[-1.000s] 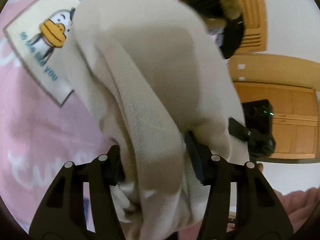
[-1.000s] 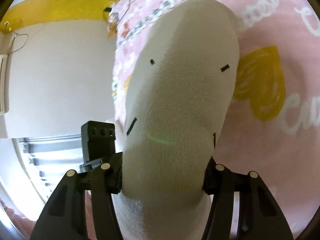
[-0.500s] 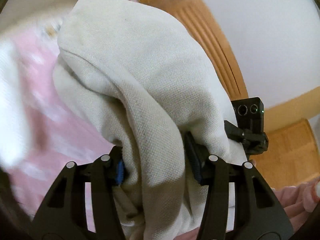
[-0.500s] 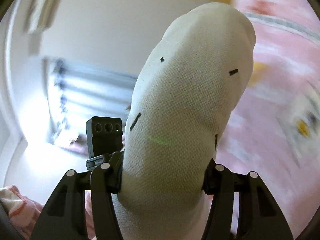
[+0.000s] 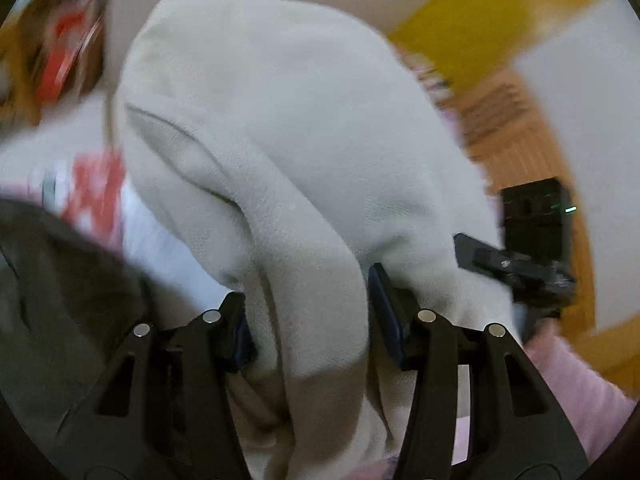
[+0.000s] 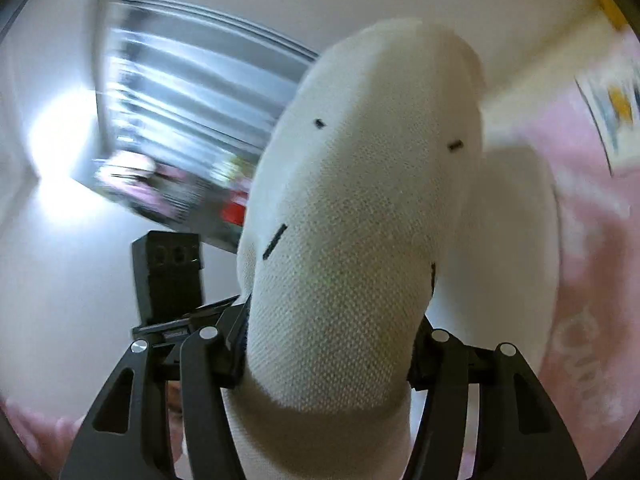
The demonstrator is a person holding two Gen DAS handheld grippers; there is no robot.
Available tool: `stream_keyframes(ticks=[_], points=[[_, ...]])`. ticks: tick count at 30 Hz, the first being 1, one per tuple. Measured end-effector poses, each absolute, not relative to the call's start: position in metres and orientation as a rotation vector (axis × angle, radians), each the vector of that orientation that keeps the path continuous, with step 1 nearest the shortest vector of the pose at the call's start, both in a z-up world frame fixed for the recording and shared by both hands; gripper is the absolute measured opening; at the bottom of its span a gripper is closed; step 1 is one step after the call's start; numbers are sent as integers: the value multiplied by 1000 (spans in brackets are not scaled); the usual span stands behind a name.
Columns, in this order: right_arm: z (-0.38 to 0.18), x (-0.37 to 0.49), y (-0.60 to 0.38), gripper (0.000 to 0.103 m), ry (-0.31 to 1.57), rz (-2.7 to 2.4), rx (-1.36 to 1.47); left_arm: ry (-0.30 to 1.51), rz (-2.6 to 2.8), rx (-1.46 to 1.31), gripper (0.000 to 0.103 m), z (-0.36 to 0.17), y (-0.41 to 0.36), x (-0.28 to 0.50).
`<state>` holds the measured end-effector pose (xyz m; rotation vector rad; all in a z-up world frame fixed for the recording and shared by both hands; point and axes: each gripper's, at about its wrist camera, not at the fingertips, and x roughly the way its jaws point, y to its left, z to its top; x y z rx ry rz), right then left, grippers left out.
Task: Fold large clothes
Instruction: 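Lift the bundle with both tools and carry it toward the pillow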
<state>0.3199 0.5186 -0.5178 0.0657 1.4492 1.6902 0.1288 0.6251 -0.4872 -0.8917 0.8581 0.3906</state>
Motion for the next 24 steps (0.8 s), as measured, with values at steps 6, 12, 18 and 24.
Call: stream_keyframes(ticks=[6,12,18,24], points=[[-599,311,509,65,1471,1525,-103,897,477,-774,47,-542,618,117],[-544,312,463,77,1318,1356,-244,992,633,-567,48,-487,584,117],[-476,315,415,35,910,1298,-344,918,903,-480,49,-409,592,91],[-527,270,457,9,1029,1356,-490,959,806,-744,49,-452,615,153]])
